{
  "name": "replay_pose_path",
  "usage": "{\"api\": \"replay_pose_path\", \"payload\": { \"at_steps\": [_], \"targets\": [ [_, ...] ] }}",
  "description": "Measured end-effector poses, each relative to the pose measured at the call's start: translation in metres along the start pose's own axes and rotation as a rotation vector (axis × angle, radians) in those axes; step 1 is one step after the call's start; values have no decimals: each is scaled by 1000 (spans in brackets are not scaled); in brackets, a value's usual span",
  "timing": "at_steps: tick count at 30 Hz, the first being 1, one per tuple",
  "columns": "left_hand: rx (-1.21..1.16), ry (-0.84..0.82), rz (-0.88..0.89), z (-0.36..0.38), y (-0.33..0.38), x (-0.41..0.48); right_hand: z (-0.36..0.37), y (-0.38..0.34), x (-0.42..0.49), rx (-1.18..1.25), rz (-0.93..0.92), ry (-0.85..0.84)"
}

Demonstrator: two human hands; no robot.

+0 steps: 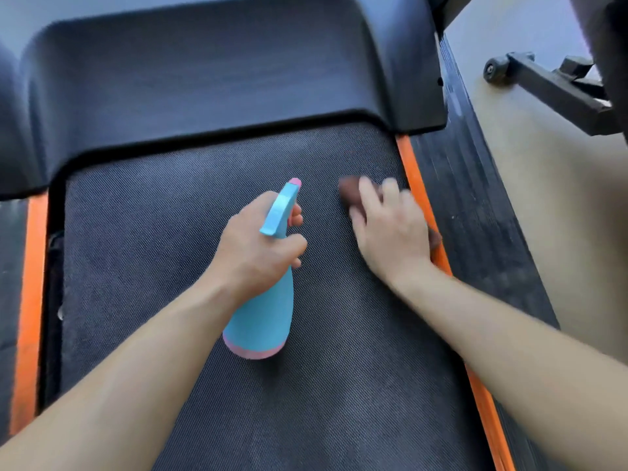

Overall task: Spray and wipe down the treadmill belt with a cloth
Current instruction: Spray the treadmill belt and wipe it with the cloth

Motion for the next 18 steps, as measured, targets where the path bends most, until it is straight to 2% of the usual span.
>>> {"api": "replay_pose_path", "payload": {
  "at_steps": [3, 5, 8, 10, 14, 18],
  "targets": [
    [-11, 39, -19, -7, -2, 7, -18, 13, -65, 101, -193, -46],
    [-26, 45, -16, -7, -6, 4, -10, 20, -46, 103, -247, -31],
    [43, 25, 41, -8, -13, -3, 17, 9, 24, 13, -104, 55],
    [67, 13, 53, -11, -15, -6, 33, 1, 64, -42, 29, 7],
    [50, 13, 20, -15, -15, -12, 26, -7, 55, 0, 118, -22],
    [-12, 58, -58, -13, -22, -10, -8, -10, -39, 140, -261, -71]
  ]
}}
Point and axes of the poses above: each hand's wrist, its own x-axis towards the middle knuckle, its own z-axis out of the palm, y = z × x, the point moved 2 cm from there along x, towards the middle knuckle, and after that the axes turned 11 degrees about y, right-handed, at the moved point
